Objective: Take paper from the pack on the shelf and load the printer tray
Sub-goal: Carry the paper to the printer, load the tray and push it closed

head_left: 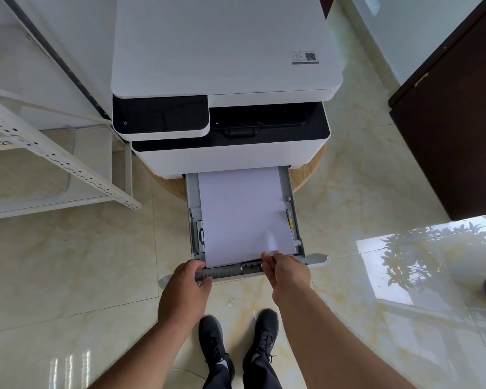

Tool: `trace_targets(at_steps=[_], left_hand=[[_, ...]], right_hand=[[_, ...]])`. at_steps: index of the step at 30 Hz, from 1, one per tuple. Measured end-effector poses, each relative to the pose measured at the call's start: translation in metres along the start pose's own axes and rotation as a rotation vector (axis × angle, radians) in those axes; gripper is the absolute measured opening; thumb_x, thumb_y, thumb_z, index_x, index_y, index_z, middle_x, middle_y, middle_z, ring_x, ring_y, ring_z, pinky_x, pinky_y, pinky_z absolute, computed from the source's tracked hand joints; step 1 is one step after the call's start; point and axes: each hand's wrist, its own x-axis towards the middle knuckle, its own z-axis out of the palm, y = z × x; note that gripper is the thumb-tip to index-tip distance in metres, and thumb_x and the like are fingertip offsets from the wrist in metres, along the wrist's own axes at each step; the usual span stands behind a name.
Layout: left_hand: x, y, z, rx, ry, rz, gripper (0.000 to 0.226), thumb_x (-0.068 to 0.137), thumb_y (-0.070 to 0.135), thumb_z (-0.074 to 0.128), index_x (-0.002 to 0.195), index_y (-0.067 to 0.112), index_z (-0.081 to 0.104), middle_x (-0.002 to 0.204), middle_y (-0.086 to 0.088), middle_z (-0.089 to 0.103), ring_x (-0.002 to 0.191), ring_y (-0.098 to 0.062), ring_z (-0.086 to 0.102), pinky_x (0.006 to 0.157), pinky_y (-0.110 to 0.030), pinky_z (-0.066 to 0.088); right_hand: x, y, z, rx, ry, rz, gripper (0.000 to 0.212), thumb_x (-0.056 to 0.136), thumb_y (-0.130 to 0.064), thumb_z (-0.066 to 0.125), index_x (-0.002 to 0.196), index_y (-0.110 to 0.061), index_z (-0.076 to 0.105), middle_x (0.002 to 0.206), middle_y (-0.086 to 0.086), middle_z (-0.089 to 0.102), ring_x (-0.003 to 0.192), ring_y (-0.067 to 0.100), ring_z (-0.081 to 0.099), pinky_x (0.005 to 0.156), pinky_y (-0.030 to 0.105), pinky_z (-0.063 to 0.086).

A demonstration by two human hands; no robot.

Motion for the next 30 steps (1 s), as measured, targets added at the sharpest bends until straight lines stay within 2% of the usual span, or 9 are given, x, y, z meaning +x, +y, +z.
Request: trace_targets(at_steps=[6, 12, 14, 16, 19, 22, 25, 28, 30], left_hand=[[-0.004, 0.002, 0.000, 0.033, -0.005, 0.056, 0.029, 0.095, 0.029, 0.066, 0.123, 0.025, 0.063, 0.124, 0.007, 0.064, 0.089, -0.011, 0.067, 0.075, -0.033, 0.058], [-0.007, 0.006, 0.001, 0.037, -0.017, 0.117, 0.028, 0.095, 0.026, 0.067, 0.123, 0.023, 0.064, 0.121, 0.008, 0.065, 0.092, -0.011, 0.065, 0.078, -0.032, 0.057], [-0.008, 0.006, 0.001, 0.064, -0.013, 0.157, 0.029, 0.094, 0.026, 0.067, 0.123, 0.022, 0.065, 0.119, 0.007, 0.066, 0.097, -0.012, 0.064, 0.080, -0.031, 0.056], [-0.008, 0.005, 0.002, 0.151, -0.011, 0.236, 0.032, 0.093, 0.026, 0.069, 0.124, 0.019, 0.067, 0.118, 0.006, 0.067, 0.107, -0.017, 0.061, 0.086, -0.031, 0.054], [-0.008, 0.002, 0.005, 0.288, -0.002, 0.393, 0.034, 0.087, 0.023, 0.075, 0.120, 0.017, 0.071, 0.116, 0.005, 0.070, 0.106, -0.022, 0.061, 0.089, -0.034, 0.053], [-0.012, 0.002, 0.008, 0.383, 0.011, 0.491, 0.037, 0.082, 0.023, 0.078, 0.118, 0.019, 0.072, 0.117, 0.007, 0.070, 0.107, -0.022, 0.063, 0.089, -0.037, 0.054], [-0.012, 0.002, 0.014, 0.414, -0.013, 0.542, 0.042, 0.081, 0.023, 0.078, 0.123, 0.020, 0.070, 0.123, 0.007, 0.069, 0.114, -0.022, 0.061, 0.095, -0.039, 0.054], [-0.008, 0.009, 0.021, 0.448, -0.040, 0.615, 0.049, 0.078, 0.021, 0.079, 0.126, 0.019, 0.069, 0.127, 0.003, 0.067, 0.119, -0.022, 0.060, 0.101, -0.038, 0.052], [-0.004, 0.016, 0.026, 0.492, -0.051, 0.661, 0.053, 0.075, 0.018, 0.080, 0.127, 0.017, 0.069, 0.128, 0.001, 0.067, 0.120, -0.023, 0.061, 0.104, -0.040, 0.051]], right_hand=[[0.004, 0.000, 0.002, 0.012, 0.049, 0.017, 0.017, 0.097, -0.005, 0.066, 0.113, 0.000, 0.065, 0.090, 0.018, 0.079, 0.070, 0.017, 0.075, 0.061, 0.026, 0.064], [0.008, -0.002, 0.010, 0.020, 0.089, 0.050, 0.013, 0.097, -0.002, 0.065, 0.110, -0.004, 0.064, 0.077, 0.014, 0.077, 0.059, 0.016, 0.071, 0.079, 0.034, 0.065], [0.008, -0.007, 0.011, 0.005, 0.079, 0.090, 0.007, 0.099, -0.002, 0.062, 0.100, 0.001, 0.068, 0.063, 0.010, 0.076, 0.060, 0.015, 0.070, 0.079, 0.033, 0.063], [0.007, -0.012, 0.010, -0.047, 0.048, 0.128, 0.023, 0.101, -0.002, 0.057, 0.081, 0.005, 0.068, 0.051, 0.008, 0.072, 0.065, 0.017, 0.070, 0.081, 0.037, 0.061], [0.003, -0.015, 0.004, -0.042, -0.009, 0.107, 0.008, 0.099, 0.002, 0.060, 0.101, 0.009, 0.064, 0.077, 0.016, 0.076, 0.084, 0.024, 0.077, 0.092, 0.040, 0.062], [0.000, -0.015, -0.013, -0.038, -0.048, 0.036, 0.004, 0.095, 0.008, 0.062, 0.094, 0.007, 0.066, 0.086, 0.020, 0.077, 0.093, 0.029, 0.078, 0.097, 0.041, 0.059], [-0.001, -0.006, -0.035, -0.383, -0.057, -0.217, 0.025, 0.091, -0.002, 0.064, 0.115, -0.003, 0.069, 0.089, 0.010, 0.079, 0.084, 0.024, 0.075, 0.088, 0.042, 0.062], [0.000, 0.009, -0.046, -1.216, -0.085, -0.790, 0.034, 0.097, -0.027, 0.058, 0.130, -0.023, 0.063, 0.110, -0.006, 0.071, 0.101, 0.020, 0.066, 0.083, 0.034, 0.053], [0.006, 0.015, -0.047, -1.583, -0.168, -1.177, 0.037, 0.094, -0.031, 0.062, 0.131, -0.025, 0.062, 0.115, -0.004, 0.067, 0.108, 0.024, 0.061, 0.086, 0.037, 0.053]])
